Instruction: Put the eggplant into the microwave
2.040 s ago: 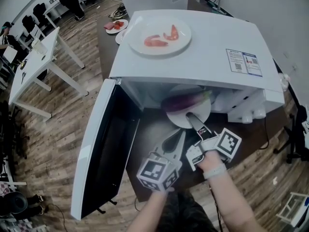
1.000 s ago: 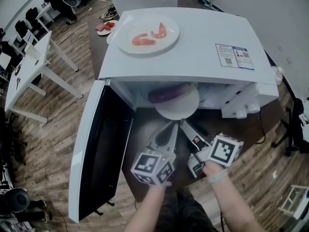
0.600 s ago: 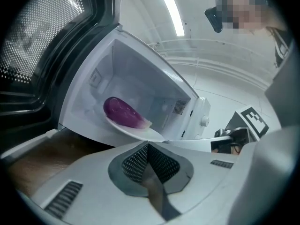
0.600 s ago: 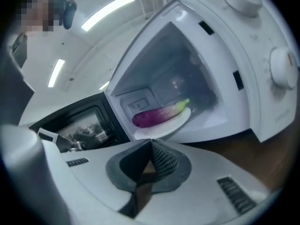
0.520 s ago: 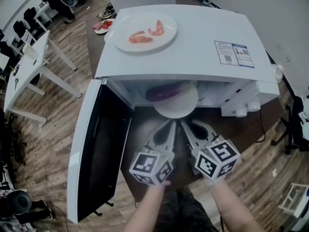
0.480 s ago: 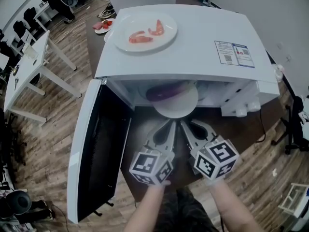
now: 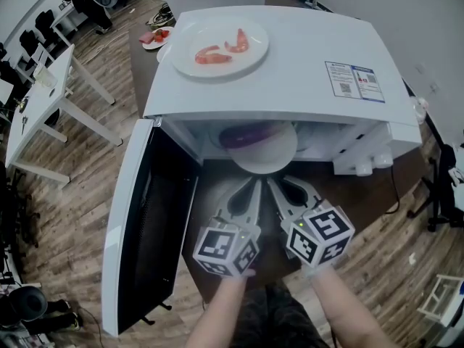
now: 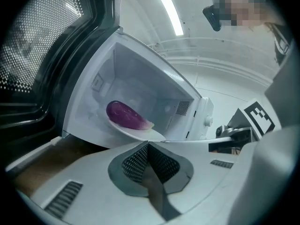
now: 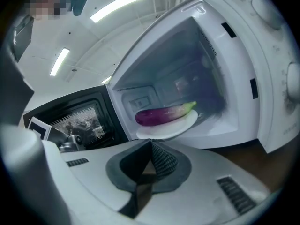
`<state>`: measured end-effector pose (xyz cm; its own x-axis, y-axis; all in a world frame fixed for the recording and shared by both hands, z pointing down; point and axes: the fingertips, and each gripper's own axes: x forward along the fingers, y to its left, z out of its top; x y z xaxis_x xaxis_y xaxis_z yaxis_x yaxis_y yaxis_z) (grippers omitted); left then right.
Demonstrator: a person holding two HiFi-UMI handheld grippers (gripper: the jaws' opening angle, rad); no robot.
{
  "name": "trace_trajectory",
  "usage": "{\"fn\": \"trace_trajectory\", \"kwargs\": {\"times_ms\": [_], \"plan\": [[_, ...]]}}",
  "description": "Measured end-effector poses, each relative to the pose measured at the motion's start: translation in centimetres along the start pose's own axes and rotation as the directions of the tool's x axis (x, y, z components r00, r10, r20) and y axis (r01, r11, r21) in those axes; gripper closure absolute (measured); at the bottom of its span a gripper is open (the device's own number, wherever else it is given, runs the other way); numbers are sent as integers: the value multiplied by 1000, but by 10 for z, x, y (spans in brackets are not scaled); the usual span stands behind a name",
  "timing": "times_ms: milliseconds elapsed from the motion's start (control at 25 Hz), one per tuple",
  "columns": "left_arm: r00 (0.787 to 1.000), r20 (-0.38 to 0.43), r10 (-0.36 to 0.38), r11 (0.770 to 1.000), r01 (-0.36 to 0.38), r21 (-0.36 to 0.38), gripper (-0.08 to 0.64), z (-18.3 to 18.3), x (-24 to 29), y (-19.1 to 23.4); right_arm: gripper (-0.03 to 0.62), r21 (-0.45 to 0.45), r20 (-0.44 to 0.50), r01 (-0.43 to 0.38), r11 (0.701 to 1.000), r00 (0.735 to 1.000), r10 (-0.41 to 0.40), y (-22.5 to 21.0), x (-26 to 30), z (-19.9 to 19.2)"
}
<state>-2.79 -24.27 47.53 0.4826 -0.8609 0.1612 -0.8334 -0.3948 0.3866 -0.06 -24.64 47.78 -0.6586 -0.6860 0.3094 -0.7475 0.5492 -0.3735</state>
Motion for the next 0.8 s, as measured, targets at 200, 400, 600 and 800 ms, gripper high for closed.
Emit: {"fn": "trace_trajectory", "kwargs": {"times_ms": [200, 400, 600, 800], "plan": [[1000, 1, 3, 1000, -3, 15, 558, 3, 3, 4, 591, -1, 4, 4, 1000, 1000, -4, -1, 5, 3], [1000, -7, 0, 1000, 0, 14, 558, 4, 7, 5, 591, 0, 3, 4, 1000, 1000, -4, -4, 9, 5], [1000, -14, -4, 1000, 5, 21, 558, 5, 13, 7, 591, 11, 6, 5, 1000, 1000, -6, -7, 13, 7], [1000, -26, -5, 1000, 6, 21, 558, 6, 18, 9, 591, 20, 7, 13, 1000, 1000, -13, -11, 15, 10]]}}
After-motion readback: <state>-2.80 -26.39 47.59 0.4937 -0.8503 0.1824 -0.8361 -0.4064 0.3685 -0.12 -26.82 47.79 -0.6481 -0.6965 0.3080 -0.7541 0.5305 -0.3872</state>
